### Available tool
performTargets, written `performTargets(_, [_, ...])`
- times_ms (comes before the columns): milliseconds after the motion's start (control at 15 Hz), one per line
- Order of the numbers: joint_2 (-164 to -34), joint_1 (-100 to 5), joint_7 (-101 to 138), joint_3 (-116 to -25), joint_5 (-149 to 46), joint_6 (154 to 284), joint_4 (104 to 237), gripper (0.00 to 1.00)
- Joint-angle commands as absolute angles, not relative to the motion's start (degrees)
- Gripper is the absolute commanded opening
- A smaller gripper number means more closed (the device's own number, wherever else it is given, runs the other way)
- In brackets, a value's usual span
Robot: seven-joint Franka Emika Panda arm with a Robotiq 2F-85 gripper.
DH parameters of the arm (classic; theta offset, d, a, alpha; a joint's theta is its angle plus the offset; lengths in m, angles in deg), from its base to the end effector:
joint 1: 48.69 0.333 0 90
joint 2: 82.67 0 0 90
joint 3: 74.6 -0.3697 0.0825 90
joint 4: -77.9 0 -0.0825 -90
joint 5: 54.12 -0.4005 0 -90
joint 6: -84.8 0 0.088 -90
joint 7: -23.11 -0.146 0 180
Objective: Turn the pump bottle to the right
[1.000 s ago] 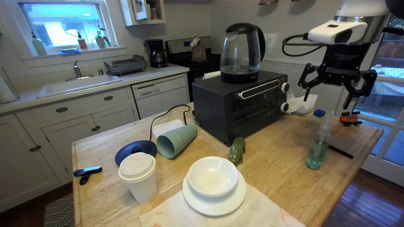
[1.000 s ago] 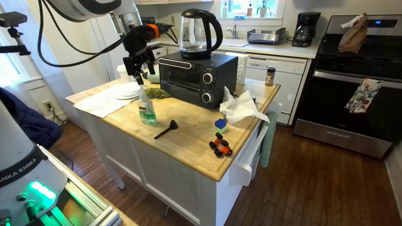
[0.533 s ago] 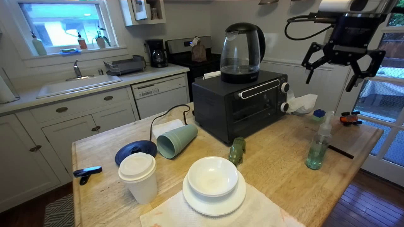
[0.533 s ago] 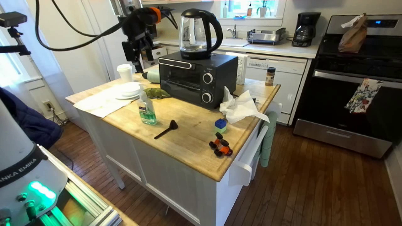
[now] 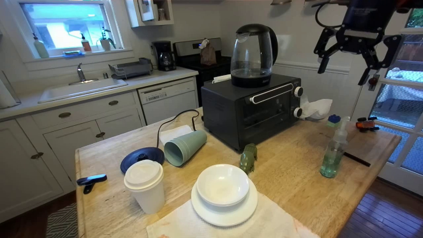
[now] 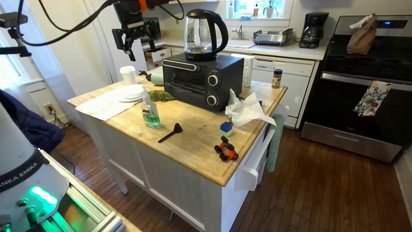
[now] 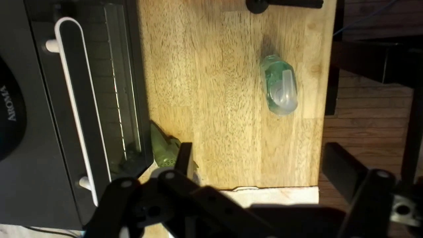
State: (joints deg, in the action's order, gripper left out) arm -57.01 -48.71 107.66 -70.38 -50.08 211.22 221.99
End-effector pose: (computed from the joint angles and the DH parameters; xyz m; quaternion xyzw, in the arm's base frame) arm 0.4119 -0.0359 0.4510 0.7484 0.6595 0.0401 0.0583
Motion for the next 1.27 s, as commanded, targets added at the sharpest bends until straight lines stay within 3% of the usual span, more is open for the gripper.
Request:
performTargets(0, [-55.8, -49.5, 94.1, -72.6, -48.1, 207.5, 220.4, 1.00])
performTargets(533, [-56.2, -48.7, 71.2, -72.6, -45.9, 198.5, 218.1, 1.00])
performTargets(1200, [-56.3, -47.1, 70.0, -71.0, -46.6, 198.7, 218.5, 1.00])
